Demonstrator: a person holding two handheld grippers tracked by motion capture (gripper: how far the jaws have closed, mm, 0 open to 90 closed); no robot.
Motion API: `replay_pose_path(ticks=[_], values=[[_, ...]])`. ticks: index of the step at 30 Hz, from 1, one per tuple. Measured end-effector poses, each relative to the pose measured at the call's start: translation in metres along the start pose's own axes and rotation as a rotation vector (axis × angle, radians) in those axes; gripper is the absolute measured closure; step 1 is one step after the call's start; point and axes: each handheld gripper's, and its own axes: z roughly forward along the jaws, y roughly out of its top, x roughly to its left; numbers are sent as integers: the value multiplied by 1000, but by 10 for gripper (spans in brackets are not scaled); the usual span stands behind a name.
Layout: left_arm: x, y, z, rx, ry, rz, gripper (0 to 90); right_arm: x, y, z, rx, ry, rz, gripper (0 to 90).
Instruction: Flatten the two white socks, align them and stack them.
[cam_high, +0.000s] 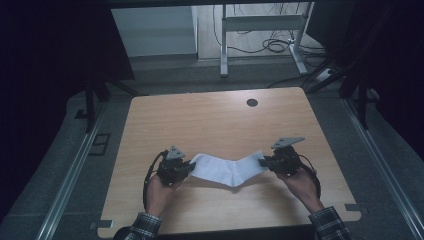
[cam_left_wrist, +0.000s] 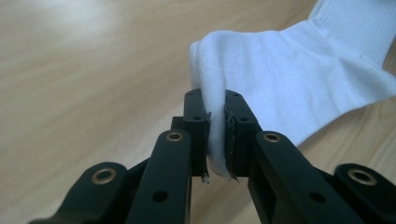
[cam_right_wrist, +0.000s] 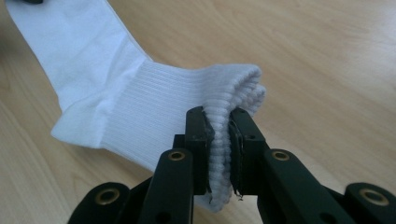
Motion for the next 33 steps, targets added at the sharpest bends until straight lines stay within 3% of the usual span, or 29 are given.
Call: replay_pose_path(ticks=[10, 15, 23, 33], values=[[13, 36, 11, -5, 51, 35, 811, -26, 27, -1, -34, -27, 39, 788], [23, 43, 22, 6, 76, 24, 811, -33, 37, 5, -37, -39, 41, 786], [35, 43, 44, 29, 110, -9, 809, -45, 42, 28, -15, -59, 42, 785], [41, 33, 71, 81, 144, -17, 800, -57, 31, 57, 18, -72, 76, 777]])
